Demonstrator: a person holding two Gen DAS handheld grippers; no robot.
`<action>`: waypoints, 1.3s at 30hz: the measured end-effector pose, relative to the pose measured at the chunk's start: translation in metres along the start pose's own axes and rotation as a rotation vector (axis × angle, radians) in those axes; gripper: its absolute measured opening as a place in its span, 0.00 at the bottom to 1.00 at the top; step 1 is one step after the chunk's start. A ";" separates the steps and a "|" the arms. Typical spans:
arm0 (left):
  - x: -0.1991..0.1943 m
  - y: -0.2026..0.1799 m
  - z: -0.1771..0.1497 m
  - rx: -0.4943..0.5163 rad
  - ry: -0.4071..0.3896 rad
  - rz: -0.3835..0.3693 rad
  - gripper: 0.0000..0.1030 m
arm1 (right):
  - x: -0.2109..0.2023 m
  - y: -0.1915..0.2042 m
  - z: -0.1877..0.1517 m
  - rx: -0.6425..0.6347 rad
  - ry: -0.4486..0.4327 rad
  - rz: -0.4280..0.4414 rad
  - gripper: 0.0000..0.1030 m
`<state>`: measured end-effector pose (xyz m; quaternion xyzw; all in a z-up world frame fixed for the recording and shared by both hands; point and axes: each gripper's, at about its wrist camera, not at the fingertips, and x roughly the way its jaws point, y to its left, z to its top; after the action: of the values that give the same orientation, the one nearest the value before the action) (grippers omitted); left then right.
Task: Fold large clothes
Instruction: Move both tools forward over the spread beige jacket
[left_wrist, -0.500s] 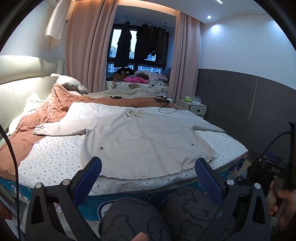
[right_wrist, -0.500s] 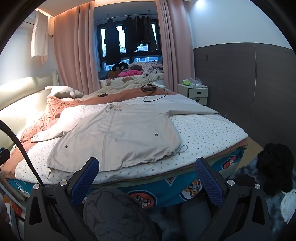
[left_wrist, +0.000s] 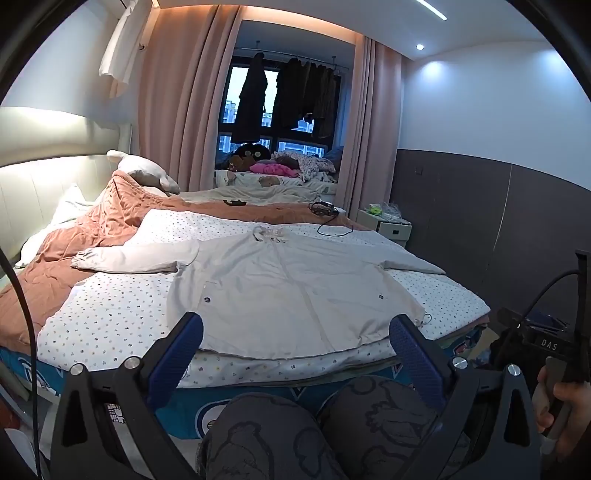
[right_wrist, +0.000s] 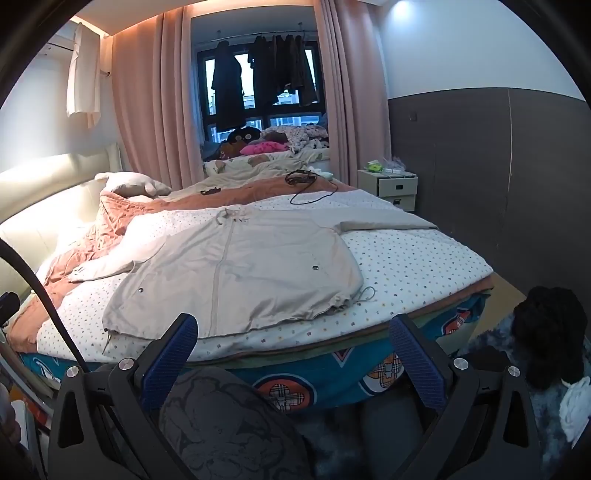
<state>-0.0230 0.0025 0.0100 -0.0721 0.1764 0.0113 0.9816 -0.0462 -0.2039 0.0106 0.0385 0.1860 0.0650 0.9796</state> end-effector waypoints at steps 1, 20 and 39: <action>0.000 0.000 0.000 -0.001 0.002 0.001 1.00 | -0.001 0.000 0.000 0.000 -0.002 0.000 1.00; -0.002 -0.003 -0.006 0.010 0.008 -0.014 1.00 | -0.010 -0.006 0.002 0.019 -0.013 0.020 1.00; -0.008 -0.004 0.000 0.028 0.003 -0.004 1.00 | -0.012 -0.006 0.000 0.019 -0.025 0.020 1.00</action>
<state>-0.0302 -0.0018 0.0131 -0.0588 0.1777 0.0066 0.9823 -0.0561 -0.2117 0.0144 0.0503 0.1742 0.0726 0.9808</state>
